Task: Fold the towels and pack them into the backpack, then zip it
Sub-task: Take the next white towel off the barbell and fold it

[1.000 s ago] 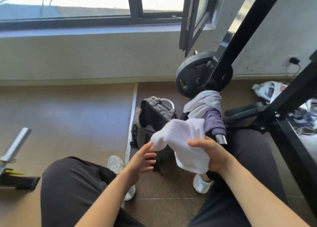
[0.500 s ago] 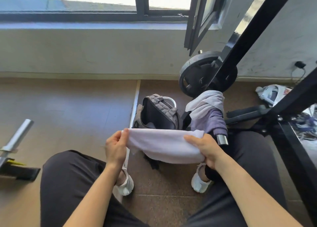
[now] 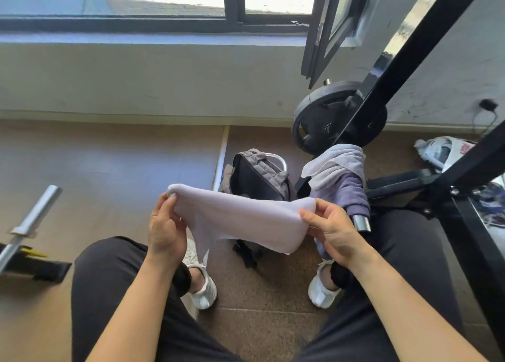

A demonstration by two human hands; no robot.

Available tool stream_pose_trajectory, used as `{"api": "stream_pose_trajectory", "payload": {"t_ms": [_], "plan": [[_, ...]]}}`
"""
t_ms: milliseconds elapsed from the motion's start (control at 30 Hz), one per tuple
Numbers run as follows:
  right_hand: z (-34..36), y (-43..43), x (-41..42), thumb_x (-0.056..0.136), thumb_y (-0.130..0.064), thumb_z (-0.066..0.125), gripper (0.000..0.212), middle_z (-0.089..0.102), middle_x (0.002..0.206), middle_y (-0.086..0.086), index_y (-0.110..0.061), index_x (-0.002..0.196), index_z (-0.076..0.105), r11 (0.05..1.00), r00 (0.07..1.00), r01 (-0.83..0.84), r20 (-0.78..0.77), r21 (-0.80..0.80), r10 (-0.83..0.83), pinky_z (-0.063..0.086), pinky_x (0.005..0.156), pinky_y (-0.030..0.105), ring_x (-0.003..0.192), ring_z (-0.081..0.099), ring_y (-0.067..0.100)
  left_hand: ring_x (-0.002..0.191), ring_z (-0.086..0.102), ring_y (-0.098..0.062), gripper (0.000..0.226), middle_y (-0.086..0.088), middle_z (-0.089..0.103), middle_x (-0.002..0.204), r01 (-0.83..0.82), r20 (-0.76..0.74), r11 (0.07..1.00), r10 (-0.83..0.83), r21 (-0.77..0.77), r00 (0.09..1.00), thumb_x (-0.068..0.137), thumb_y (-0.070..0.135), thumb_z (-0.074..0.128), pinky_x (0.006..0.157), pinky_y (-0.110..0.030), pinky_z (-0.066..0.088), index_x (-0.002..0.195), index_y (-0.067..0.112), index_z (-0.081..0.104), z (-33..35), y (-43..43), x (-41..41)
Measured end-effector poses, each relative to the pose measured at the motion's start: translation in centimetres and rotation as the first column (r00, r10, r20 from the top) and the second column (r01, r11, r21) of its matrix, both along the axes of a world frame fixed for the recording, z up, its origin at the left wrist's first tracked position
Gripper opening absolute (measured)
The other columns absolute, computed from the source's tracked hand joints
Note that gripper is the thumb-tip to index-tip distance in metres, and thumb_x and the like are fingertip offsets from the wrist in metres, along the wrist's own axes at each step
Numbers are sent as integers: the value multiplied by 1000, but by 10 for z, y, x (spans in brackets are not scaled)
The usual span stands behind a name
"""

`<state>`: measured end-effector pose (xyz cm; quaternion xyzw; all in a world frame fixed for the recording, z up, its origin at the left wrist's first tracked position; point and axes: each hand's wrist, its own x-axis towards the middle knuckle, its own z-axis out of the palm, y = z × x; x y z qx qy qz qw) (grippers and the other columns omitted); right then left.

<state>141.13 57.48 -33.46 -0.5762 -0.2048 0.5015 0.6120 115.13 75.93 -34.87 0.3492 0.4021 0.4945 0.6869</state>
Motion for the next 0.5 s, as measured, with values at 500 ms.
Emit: {"api": "stream_pose_trajectory", "payload": {"t_ms": [500], "plan": [[-2, 0, 1, 85, -11, 74, 13, 74, 88, -5, -12, 98, 73, 975, 906, 170, 367, 140, -211, 56, 82, 20, 83, 68, 5, 88, 70, -14, 32, 1, 73, 94, 29, 10, 996, -30, 83, 999, 103, 15, 54, 82, -26, 56, 85, 24, 78, 12, 0, -19]]}}
